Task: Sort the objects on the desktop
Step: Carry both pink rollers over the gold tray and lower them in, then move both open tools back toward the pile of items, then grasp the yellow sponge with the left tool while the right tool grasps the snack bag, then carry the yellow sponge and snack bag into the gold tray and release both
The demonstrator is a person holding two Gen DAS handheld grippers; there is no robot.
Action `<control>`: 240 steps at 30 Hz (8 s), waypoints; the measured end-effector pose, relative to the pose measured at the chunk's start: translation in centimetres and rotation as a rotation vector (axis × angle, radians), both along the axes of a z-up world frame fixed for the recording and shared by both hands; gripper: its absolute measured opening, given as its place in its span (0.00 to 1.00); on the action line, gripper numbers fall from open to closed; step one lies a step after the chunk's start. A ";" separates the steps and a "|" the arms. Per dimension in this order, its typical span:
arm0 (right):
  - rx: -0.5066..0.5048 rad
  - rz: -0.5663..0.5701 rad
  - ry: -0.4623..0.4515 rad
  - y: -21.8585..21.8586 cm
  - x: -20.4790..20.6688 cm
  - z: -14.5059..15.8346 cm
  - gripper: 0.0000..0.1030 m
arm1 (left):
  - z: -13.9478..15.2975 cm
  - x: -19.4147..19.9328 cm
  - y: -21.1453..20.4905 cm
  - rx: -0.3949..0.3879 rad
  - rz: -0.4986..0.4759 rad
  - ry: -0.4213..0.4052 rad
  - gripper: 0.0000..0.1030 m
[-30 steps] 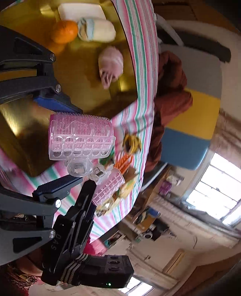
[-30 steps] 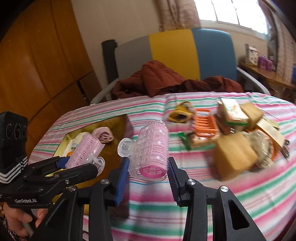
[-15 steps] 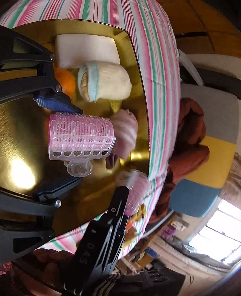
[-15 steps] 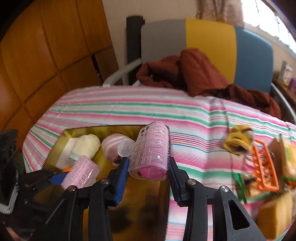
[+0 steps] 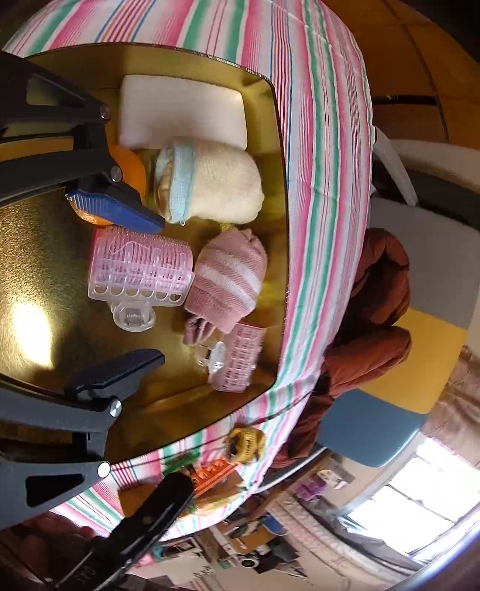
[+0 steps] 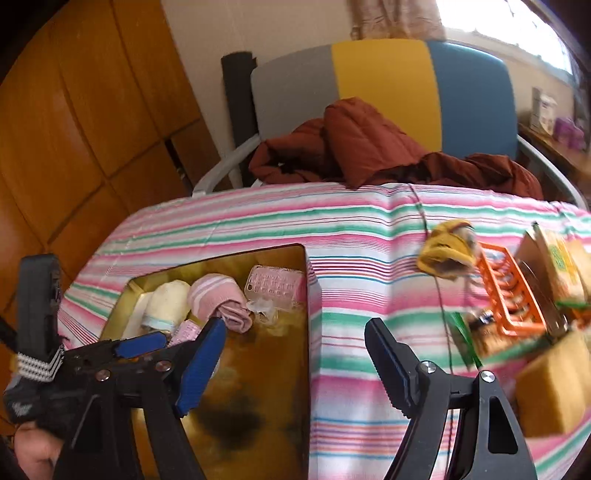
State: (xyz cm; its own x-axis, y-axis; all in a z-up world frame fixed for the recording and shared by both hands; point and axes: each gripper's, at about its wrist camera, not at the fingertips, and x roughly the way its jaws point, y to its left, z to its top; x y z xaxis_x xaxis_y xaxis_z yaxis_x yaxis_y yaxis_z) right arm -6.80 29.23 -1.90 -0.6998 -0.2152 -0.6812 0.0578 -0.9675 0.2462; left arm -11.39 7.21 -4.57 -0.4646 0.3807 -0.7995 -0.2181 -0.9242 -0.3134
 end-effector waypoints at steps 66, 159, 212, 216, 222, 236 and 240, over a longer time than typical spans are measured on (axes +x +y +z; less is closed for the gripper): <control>0.120 -0.348 0.060 17.7 12.1 -1.5 0.63 | 4.0 9.7 15.5 -0.072 -0.343 0.129 0.64; 0.128 -0.311 -0.013 27.7 8.1 -6.0 0.73 | -1.8 11.2 29.2 -0.068 -0.670 0.201 0.64; -0.145 -0.069 0.060 6.0 10.9 2.6 0.54 | 6.0 11.2 6.6 -0.094 -0.237 0.314 0.63; -0.122 0.026 0.048 1.8 9.6 2.3 0.54 | 4.3 10.3 2.3 -0.105 -0.151 0.246 0.63; -0.068 0.153 -0.039 -4.1 8.3 0.4 0.54 | 2.0 9.8 -3.4 -0.134 -0.049 0.176 0.63; -0.098 0.246 -0.151 -9.8 6.5 -2.2 0.62 | 0.6 8.3 -9.0 -0.126 0.099 0.112 0.67; -0.165 0.262 -0.134 -9.3 6.9 -1.9 0.65 | 1.5 8.8 -9.1 -0.105 0.133 0.127 0.68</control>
State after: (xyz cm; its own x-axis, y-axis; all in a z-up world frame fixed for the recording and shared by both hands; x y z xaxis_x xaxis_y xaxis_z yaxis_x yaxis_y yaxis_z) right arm 0.09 19.90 -3.80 -0.5127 -0.4908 -0.7045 0.2557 -0.8706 0.4204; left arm -2.64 -1.89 -3.09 -0.6050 0.2268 -0.7633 -0.1234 -0.9737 -0.1915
